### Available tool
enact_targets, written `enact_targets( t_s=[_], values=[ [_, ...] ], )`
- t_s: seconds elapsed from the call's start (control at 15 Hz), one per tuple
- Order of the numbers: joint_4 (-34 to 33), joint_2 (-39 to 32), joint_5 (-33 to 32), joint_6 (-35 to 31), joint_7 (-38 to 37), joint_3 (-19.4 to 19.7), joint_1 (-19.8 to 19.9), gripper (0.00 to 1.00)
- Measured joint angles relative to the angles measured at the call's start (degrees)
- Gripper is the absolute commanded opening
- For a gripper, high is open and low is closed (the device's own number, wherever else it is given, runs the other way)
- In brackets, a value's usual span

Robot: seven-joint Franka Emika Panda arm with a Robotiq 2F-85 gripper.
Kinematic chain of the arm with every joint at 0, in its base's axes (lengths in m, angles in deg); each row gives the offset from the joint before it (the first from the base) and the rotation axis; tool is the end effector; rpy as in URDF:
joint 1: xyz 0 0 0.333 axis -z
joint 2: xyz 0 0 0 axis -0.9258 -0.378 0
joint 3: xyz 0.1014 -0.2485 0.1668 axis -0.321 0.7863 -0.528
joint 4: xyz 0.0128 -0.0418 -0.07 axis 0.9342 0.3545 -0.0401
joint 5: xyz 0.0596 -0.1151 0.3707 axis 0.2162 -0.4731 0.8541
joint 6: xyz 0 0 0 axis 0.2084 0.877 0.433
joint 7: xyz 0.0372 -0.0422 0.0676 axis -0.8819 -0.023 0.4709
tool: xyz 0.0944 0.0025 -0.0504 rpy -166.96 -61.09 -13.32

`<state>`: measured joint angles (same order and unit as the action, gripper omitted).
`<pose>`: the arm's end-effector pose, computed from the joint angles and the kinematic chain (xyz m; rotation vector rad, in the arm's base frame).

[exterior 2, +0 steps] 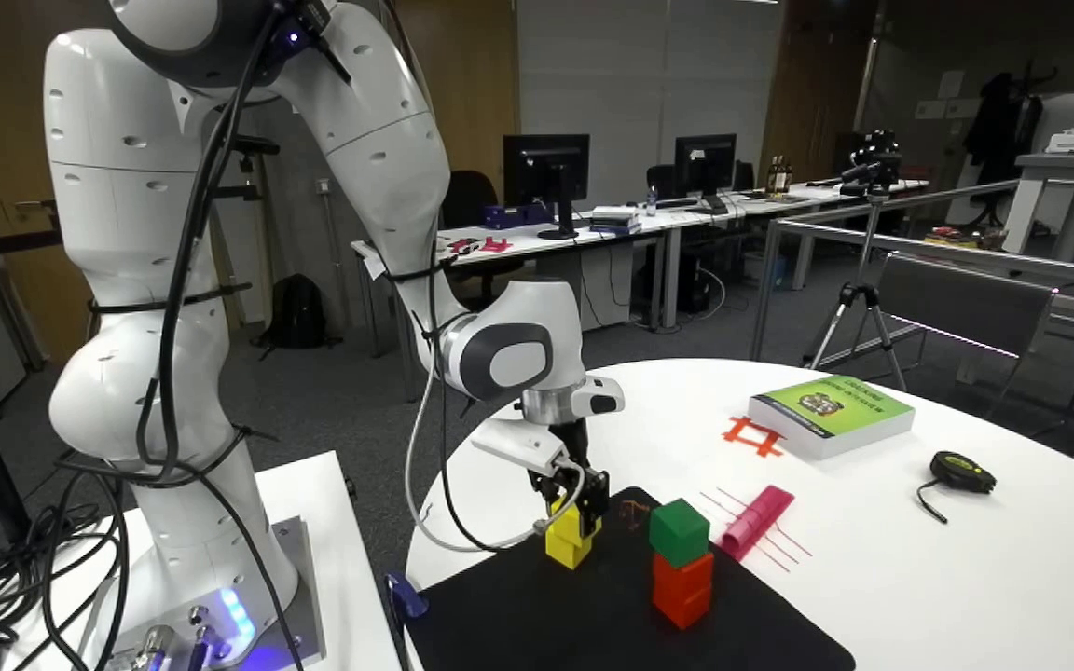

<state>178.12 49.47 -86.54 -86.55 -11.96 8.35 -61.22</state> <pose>0.4145 -0.1101 0.1982 2.9297 0.4491 0.0271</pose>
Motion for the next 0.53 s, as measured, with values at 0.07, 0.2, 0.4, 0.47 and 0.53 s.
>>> enact_targets(
  t_s=[0.07, 0.2, 0.4, 0.47, 0.53],
  values=[
    [0.11, 0.39, -0.12, 0.0, 0.16, -0.02, 0.0, 0.33],
    [0.42, 1.84, 0.16, 0.18, 0.87, -0.22, 0.01, 0.33],
    [0.55, 7.11, 5.43, 4.04, 6.01, -1.46, 0.16, 0.33],
    [0.52, 9.65, 8.95, 5.91, 8.97, -1.83, 0.16, 0.33],
    [0.32, 12.3, 12.41, 8.06, 11.97, -2.0, 0.15, 0.33]
  ],
)
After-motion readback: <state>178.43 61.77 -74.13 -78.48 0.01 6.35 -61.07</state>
